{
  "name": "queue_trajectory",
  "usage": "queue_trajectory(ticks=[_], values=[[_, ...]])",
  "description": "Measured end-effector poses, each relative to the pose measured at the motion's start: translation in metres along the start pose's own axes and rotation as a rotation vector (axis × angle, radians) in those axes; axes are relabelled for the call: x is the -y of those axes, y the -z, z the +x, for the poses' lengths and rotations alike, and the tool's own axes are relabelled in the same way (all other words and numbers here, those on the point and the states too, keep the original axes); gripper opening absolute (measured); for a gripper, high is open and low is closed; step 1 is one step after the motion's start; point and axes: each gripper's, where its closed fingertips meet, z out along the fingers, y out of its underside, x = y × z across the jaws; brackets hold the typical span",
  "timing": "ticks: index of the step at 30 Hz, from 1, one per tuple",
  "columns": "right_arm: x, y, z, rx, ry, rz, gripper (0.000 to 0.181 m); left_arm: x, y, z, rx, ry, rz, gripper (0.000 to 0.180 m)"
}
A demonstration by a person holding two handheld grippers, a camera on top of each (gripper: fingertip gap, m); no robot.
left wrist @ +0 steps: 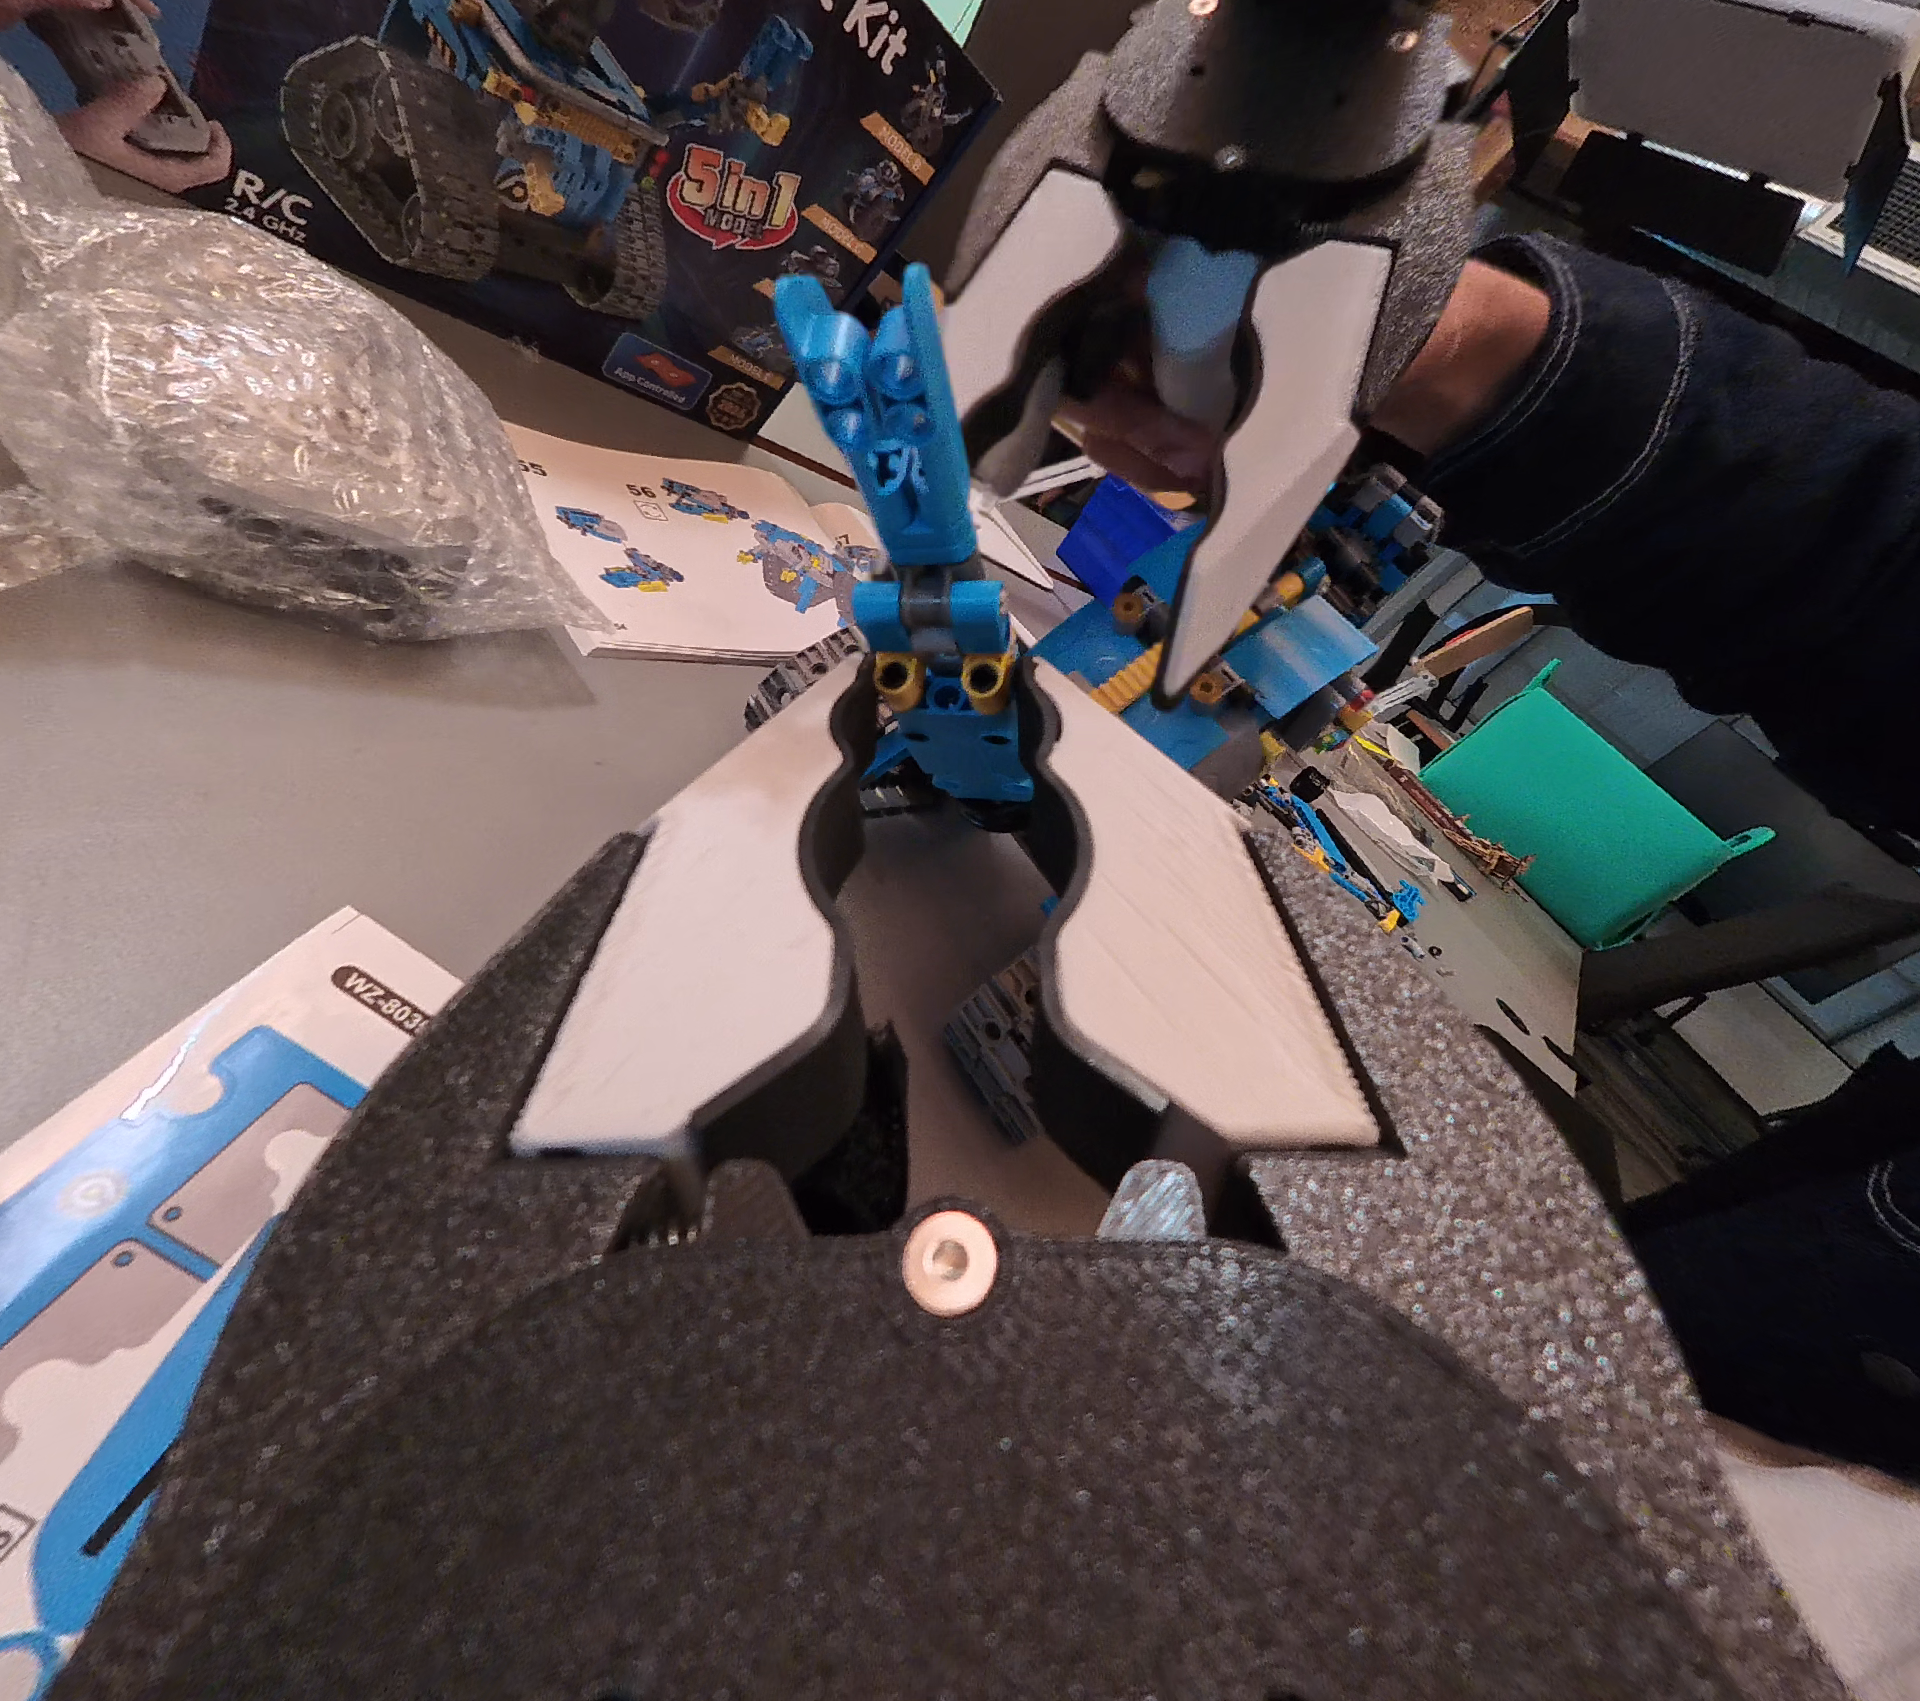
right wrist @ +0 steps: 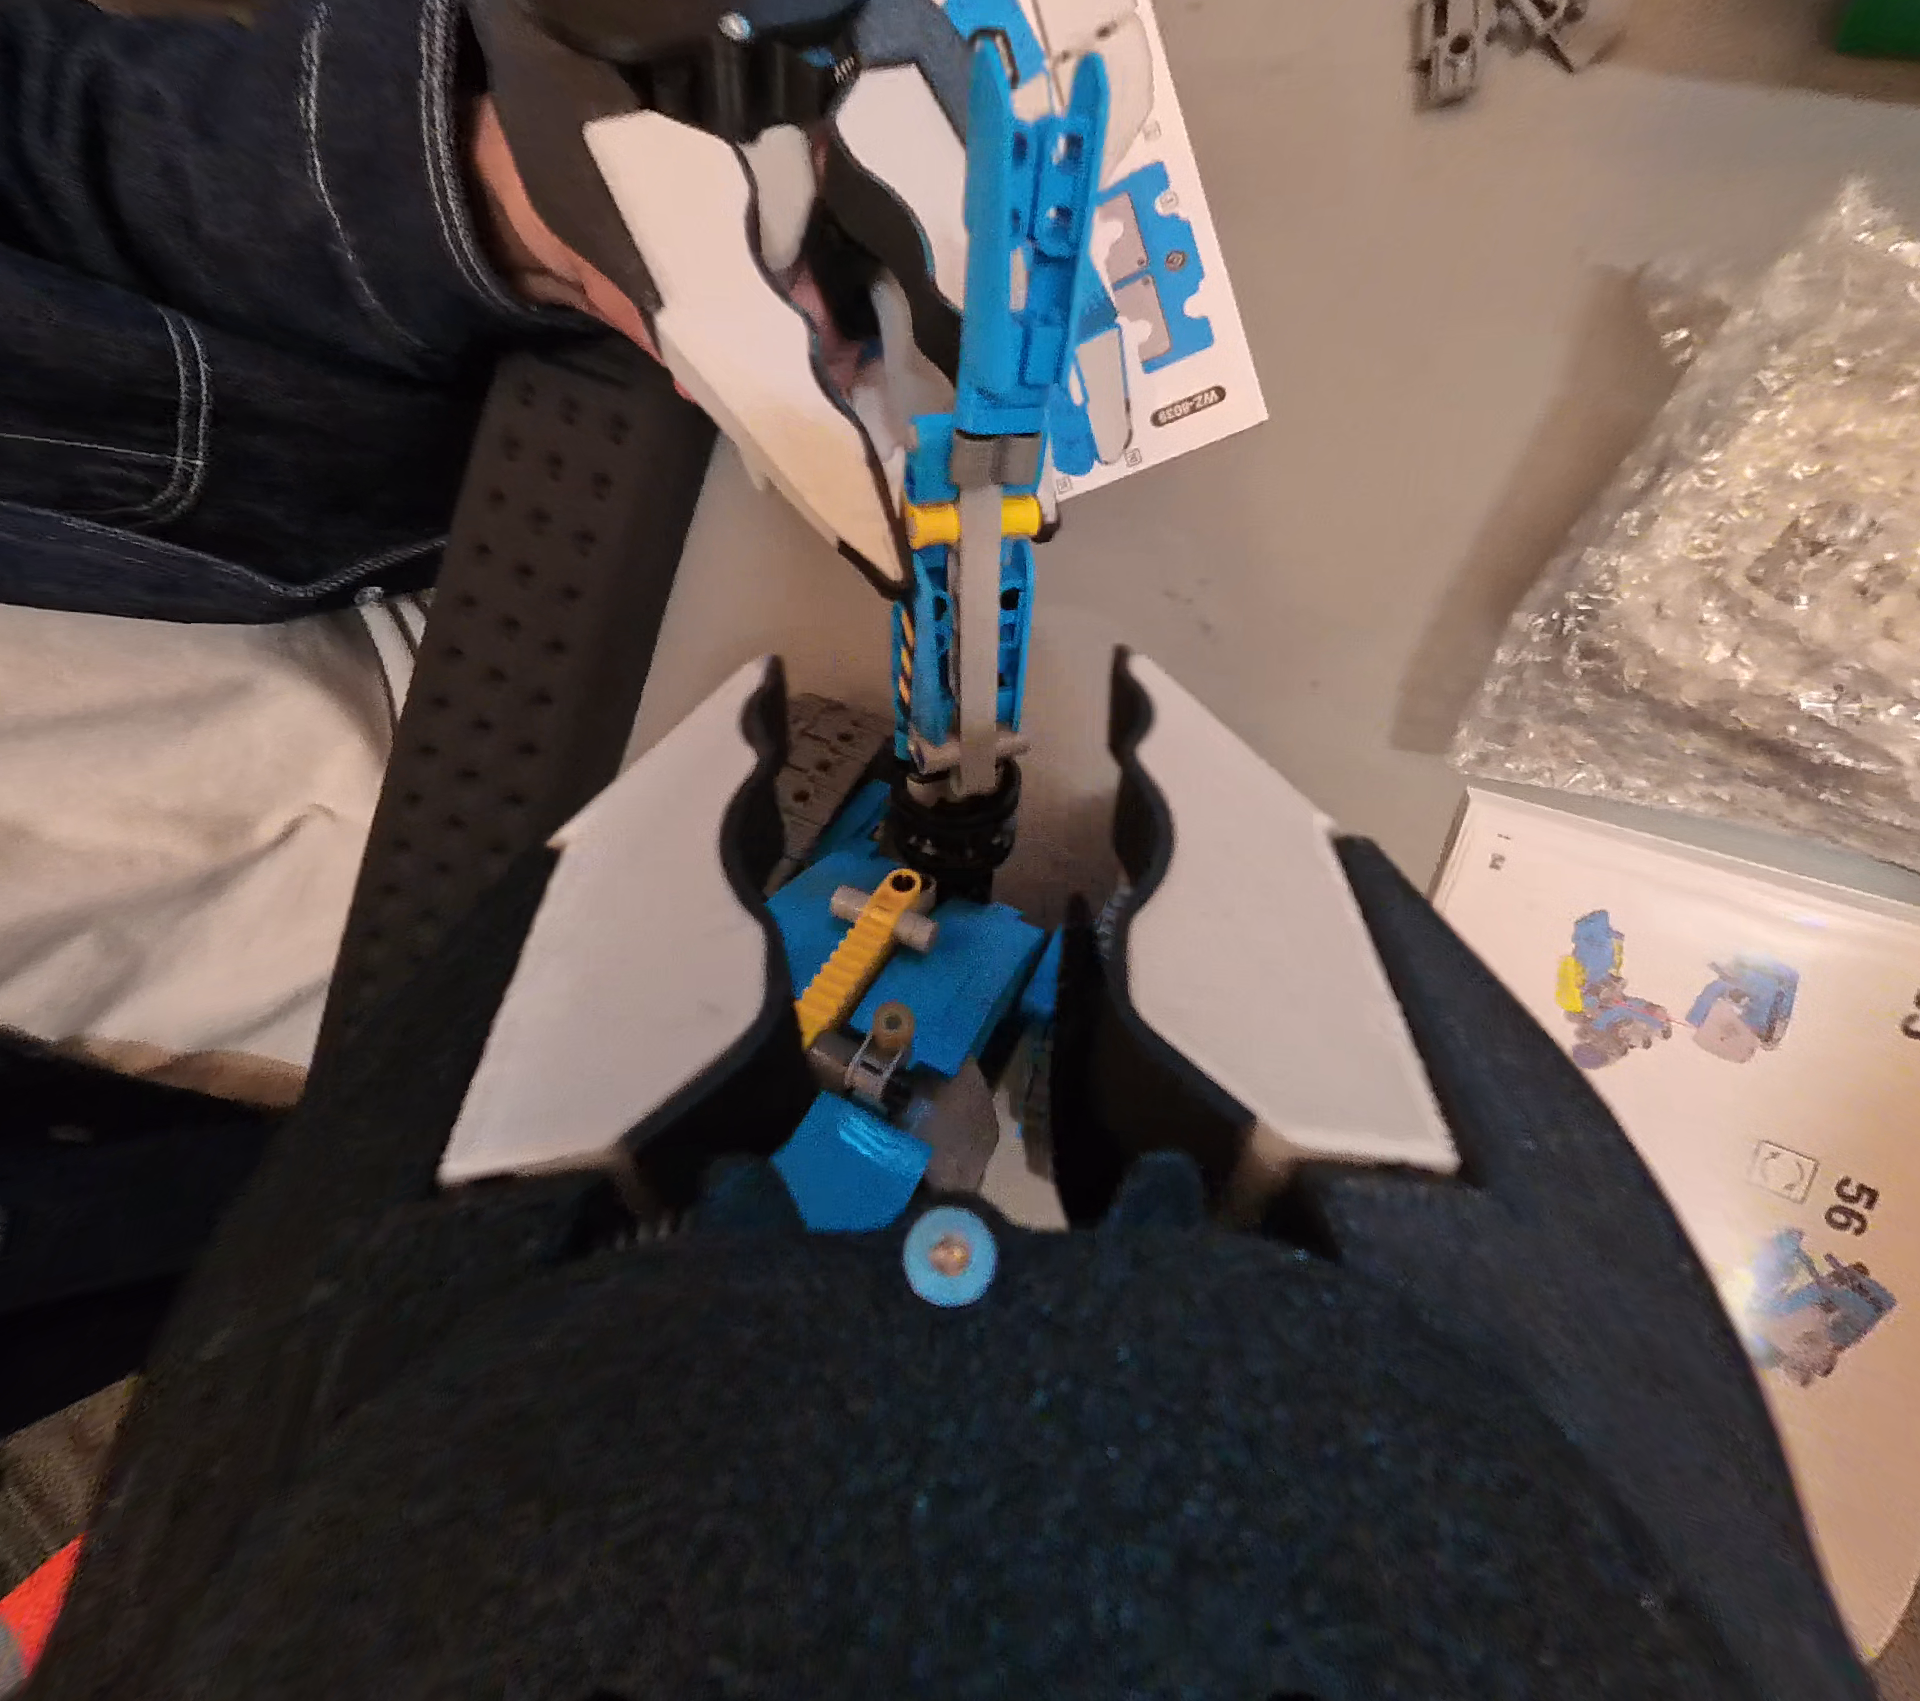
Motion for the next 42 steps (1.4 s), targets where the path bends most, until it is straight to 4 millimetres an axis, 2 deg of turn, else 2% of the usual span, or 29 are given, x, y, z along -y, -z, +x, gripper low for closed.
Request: queue_trajectory(ticks=[3,9,11,14,19,25,30,34,37,42], values=[[-0.005,-0.007,0.008,-0.021,0.024,-0.006,0.071,0.001,0.001,0.003,-0.018,-0.017,0.008,0.024],[-0.004,-0.012,0.016,0.043,-0.034,0.031,0.068,0.002,0.001,0.008,-0.057,-0.035,0.019,0.023],[-0.009,-0.013,0.021,0.063,-0.062,0.013,0.074,0.002,0.002,0.008,-0.060,-0.036,0.018,0.023],[-0.011,-0.014,0.021,0.082,-0.076,0.007,0.075,0.001,0.001,0.008,-0.057,-0.034,0.014,0.023],[-0.010,-0.012,0.021,-0.003,0.031,-0.027,0.071,0.001,0.001,0.005,-0.051,-0.019,0.009,0.023],[-0.012,-0.014,0.020,0.014,0.002,-0.060,0.071,0.000,0.002,0.005,-0.045,-0.017,0.006,0.023],[-0.015,-0.010,0.022,-0.070,0.112,-0.124,0.070,0.001,0.002,0.003,-0.040,-0.008,0.005,0.023],[-0.008,-0.010,0.014,-0.075,0.141,-0.111,0.072,0.001,0.002,0.002,-0.034,-0.001,0.005,0.023],[-0.008,-0.012,0.021,-0.137,0.167,-0.121,0.069,0.001,0.002,0.002,-0.032,0.002,0.005,0.023],[-0.012,-0.010,0.022,-0.137,0.156,-0.145,0.069,0.001,0.002,0.002,-0.028,0.000,0.004,0.024]])
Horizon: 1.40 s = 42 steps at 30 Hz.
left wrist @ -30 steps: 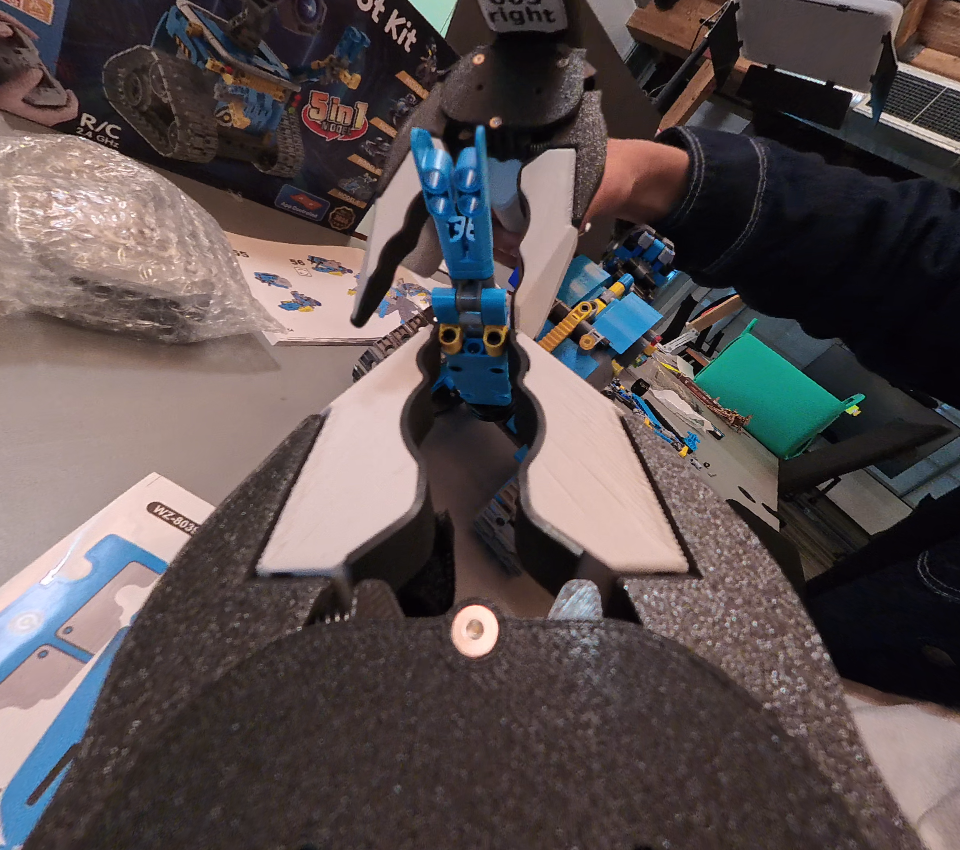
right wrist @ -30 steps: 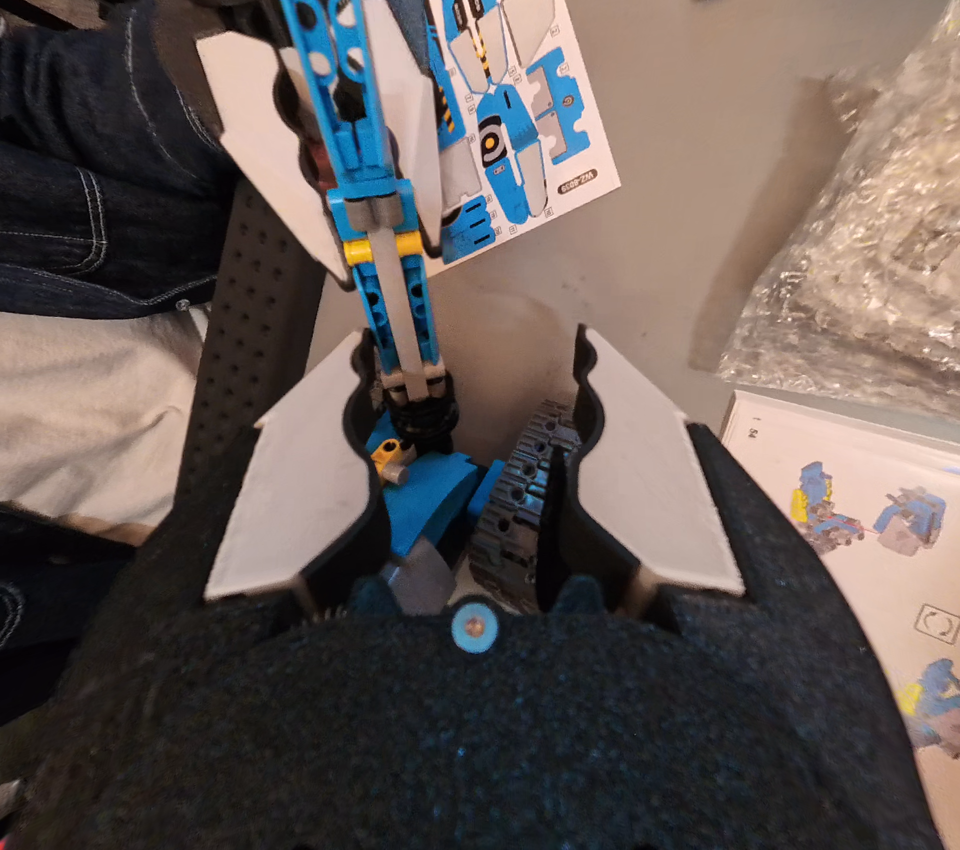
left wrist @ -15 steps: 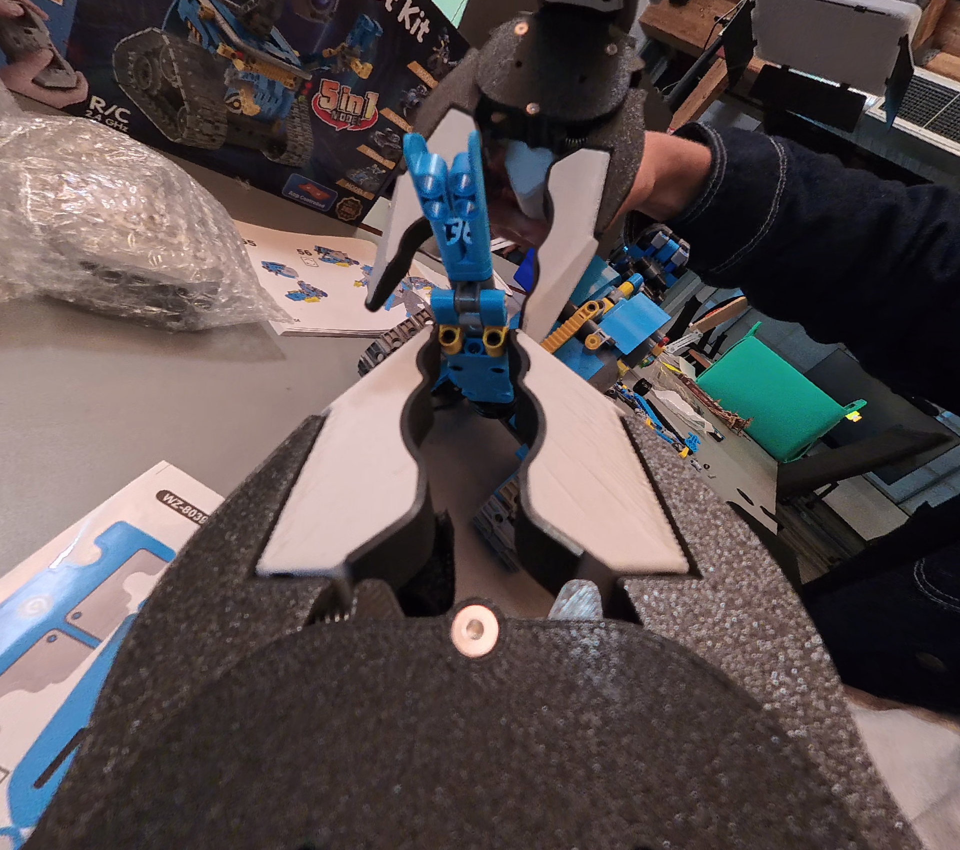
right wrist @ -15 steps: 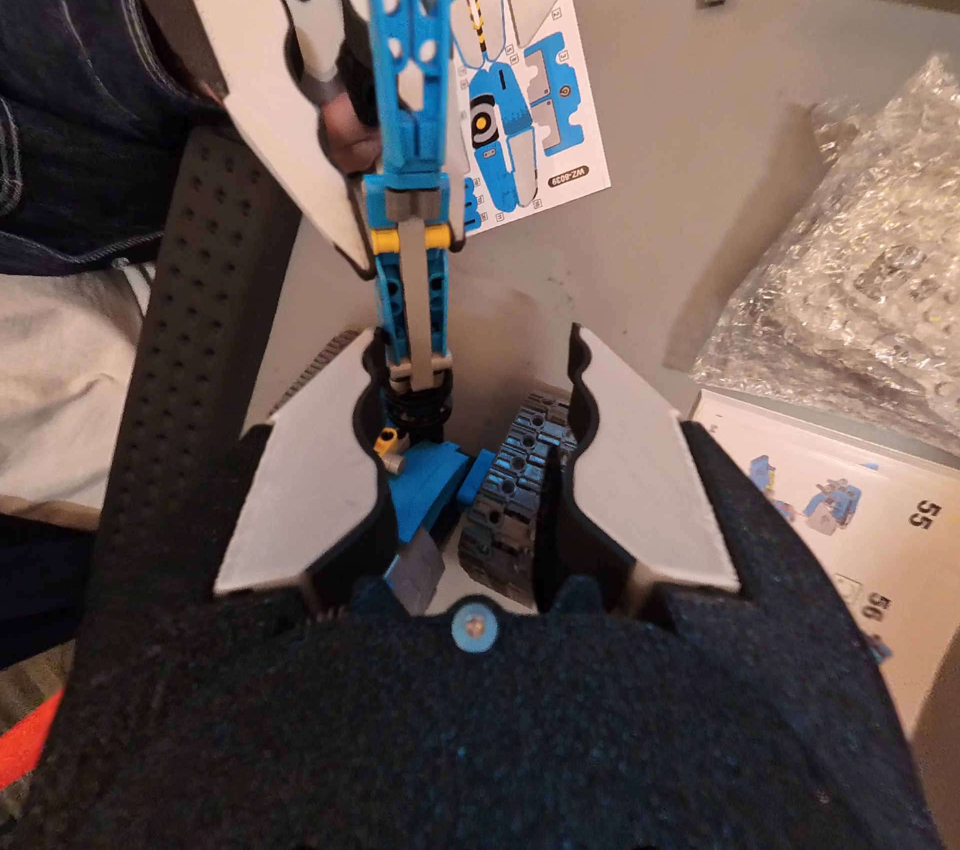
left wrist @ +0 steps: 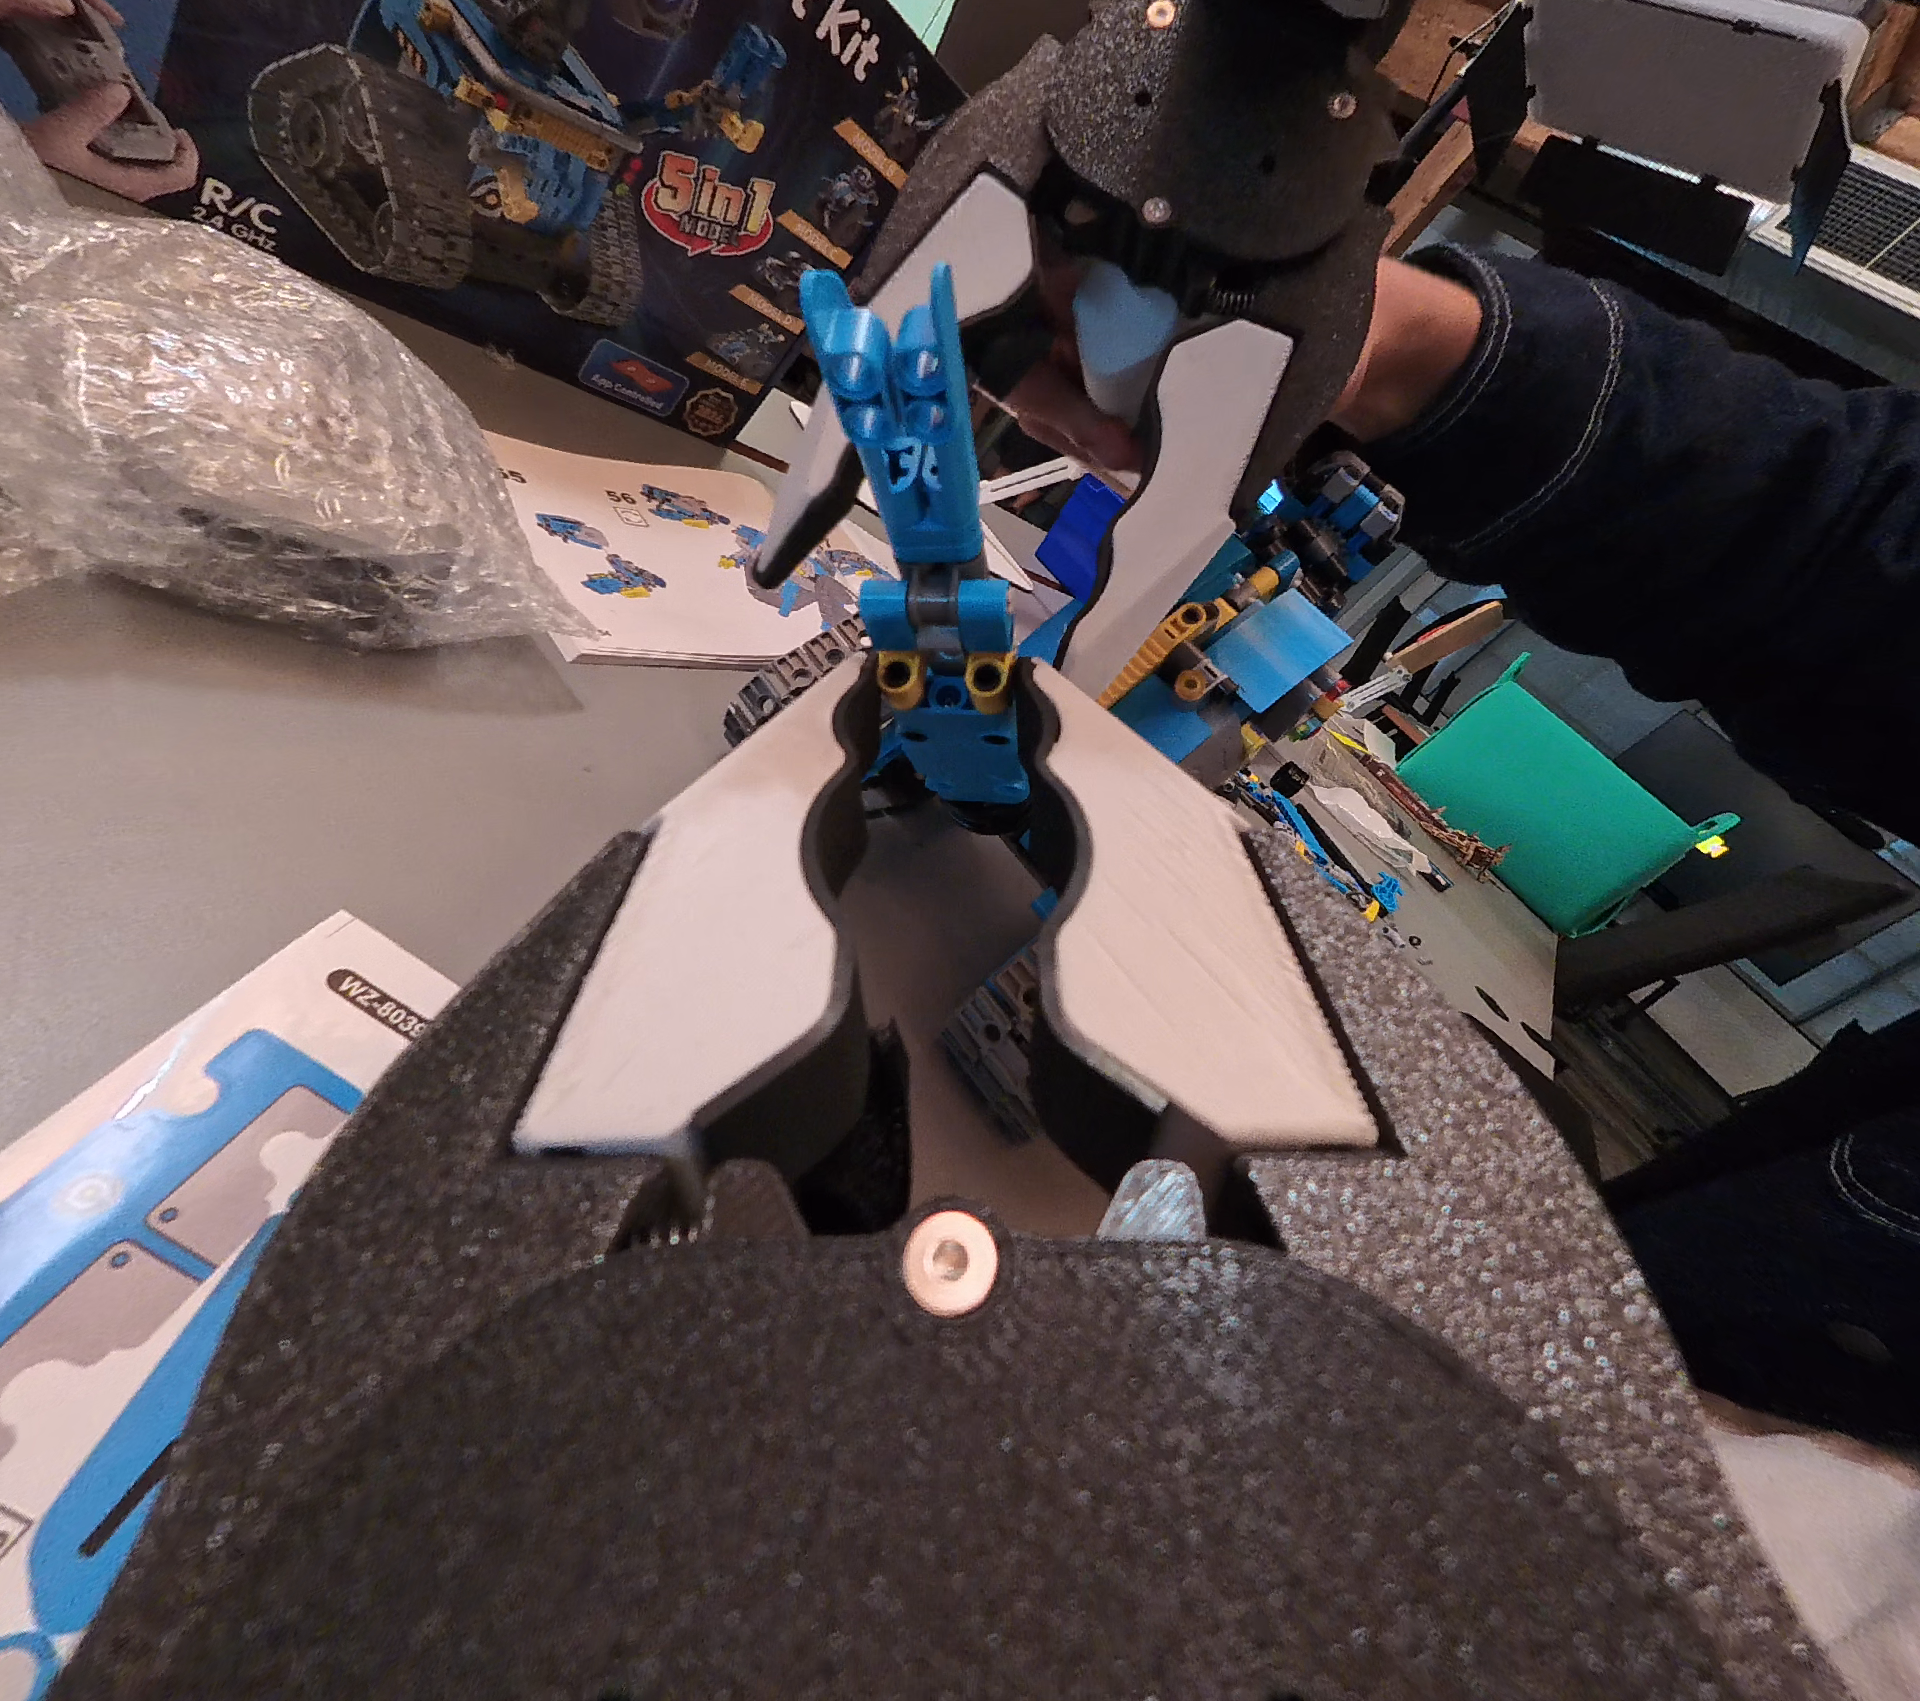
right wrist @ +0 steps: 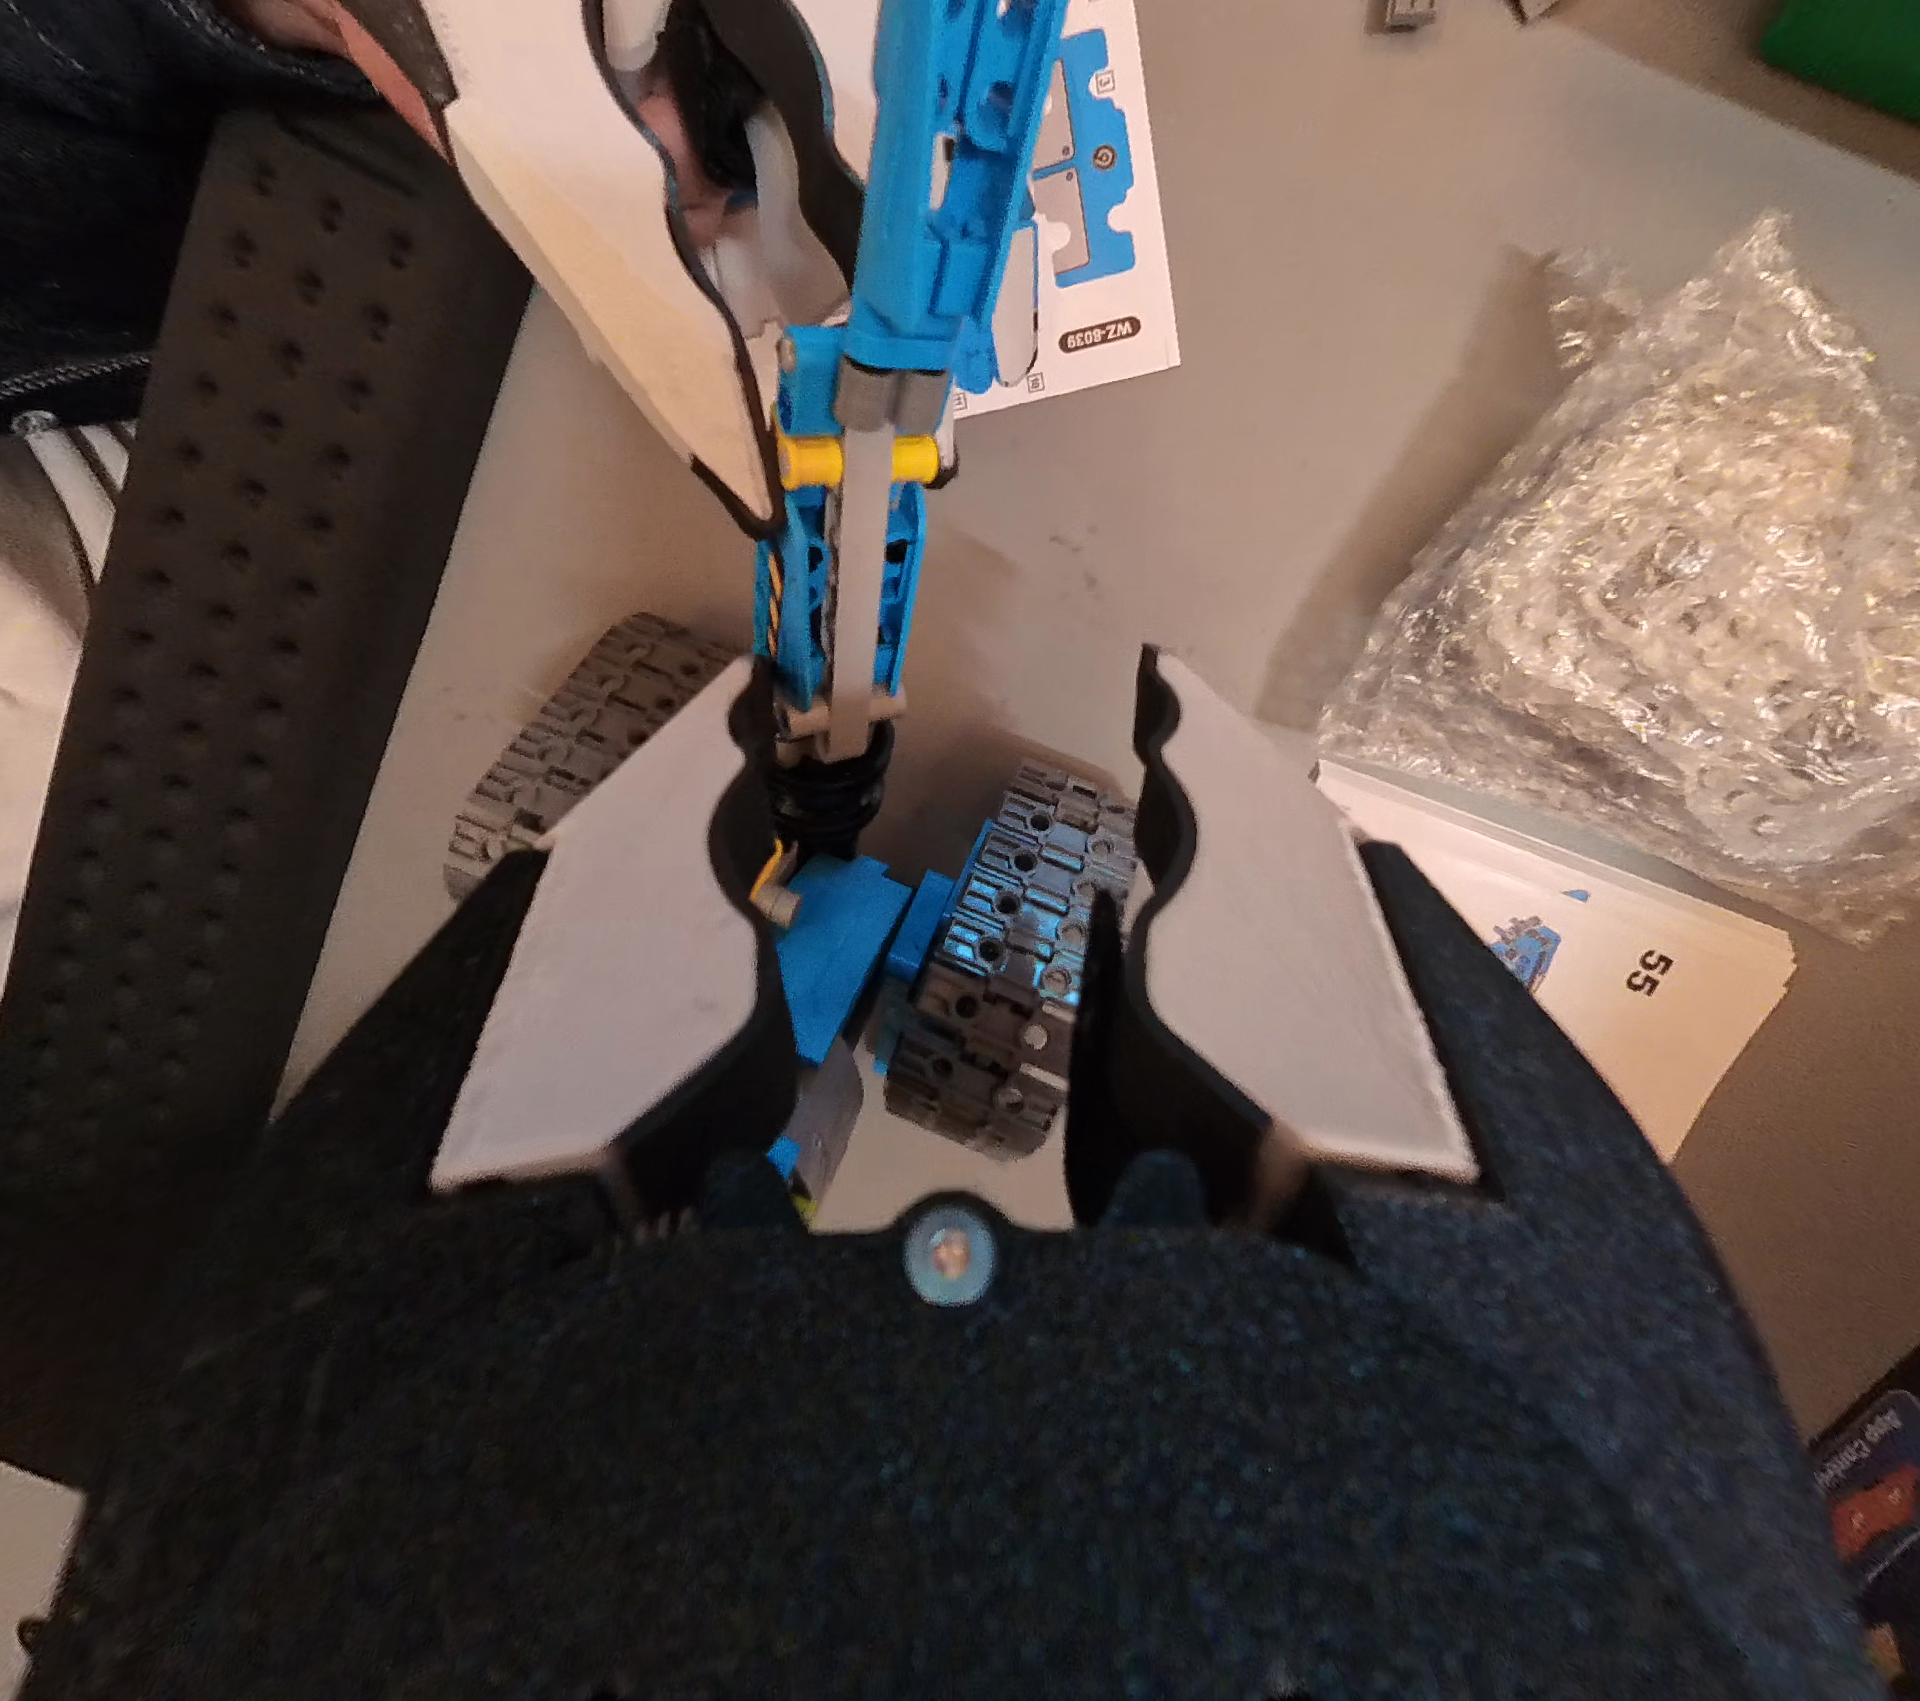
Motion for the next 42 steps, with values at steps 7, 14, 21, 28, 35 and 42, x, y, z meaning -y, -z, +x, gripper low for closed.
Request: queue_trajectory(ticks=[7,14,21,28,35,42], values=[[0.006,0.005,0.002,-0.041,0.016,0.006,0.072,0.000,0.000,0.001,-0.003,-0.005,0.002,0.023],[0.004,0.032,0.012,-0.106,0.036,0.003,0.077,-0.001,0.003,0.004,0.018,0.009,-0.009,0.024],[0.022,0.147,-0.036,-0.516,0.095,0.145,0.094,-0.018,0.017,0.022,0.176,0.043,-0.088,0.023],[0.022,0.078,-0.136,-0.987,-0.004,0.531,0.094,-0.031,0.031,0.029,0.285,0.288,-0.080,0.023],[0.009,-0.011,-0.081,-1.258,-0.128,0.310,0.095,-0.033,0.033,0.029,0.276,0.436,-0.092,0.023],[0.008,-0.042,-0.062,-1.320,-0.079,0.111,0.094,-0.033,0.033,0.029,0.274,0.442,-0.102,0.023]])
